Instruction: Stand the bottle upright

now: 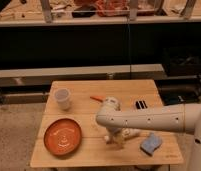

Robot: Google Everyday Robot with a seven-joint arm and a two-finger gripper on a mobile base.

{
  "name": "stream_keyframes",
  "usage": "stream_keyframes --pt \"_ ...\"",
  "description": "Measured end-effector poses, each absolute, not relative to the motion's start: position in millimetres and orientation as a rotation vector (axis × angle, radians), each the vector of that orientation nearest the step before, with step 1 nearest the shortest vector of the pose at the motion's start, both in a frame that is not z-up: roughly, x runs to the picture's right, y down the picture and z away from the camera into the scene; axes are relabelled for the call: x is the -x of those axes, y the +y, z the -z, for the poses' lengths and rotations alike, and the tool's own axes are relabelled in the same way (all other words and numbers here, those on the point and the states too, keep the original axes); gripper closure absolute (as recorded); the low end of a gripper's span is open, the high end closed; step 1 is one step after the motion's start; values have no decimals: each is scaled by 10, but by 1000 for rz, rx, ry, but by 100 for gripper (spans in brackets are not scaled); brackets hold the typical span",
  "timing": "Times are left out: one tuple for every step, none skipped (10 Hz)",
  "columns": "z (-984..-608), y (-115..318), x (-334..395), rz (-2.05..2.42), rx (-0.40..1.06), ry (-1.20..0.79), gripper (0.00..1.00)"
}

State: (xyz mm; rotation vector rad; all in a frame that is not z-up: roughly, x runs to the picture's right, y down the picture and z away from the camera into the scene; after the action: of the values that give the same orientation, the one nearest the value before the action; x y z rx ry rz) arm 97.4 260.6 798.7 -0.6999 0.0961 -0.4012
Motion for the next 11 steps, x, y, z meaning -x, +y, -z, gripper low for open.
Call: stream_keyframes --pt "-7990 2607 -975 401 703 97 48" --pt "-7994 2606 -979 400 705 98 59" --pt "-7997 2602 -978 401 706 99 70" --pt "-8001 2601 -973 403 706 98 75" --pt "-8002 2598 -970 404 707 96 76" --pt "-7995 2602 -962 404 708 92 76" --pt "-7965 2601 -968 388 709 80 76" --pt "-7908 2544 -997 362 699 59 76" --pt "-7802 2449 -1053 323 690 26 76" --pt "-7700 2344 -1121 291 679 -1 74" --pt "-7494 2168 -1237 236 668 -55 70"
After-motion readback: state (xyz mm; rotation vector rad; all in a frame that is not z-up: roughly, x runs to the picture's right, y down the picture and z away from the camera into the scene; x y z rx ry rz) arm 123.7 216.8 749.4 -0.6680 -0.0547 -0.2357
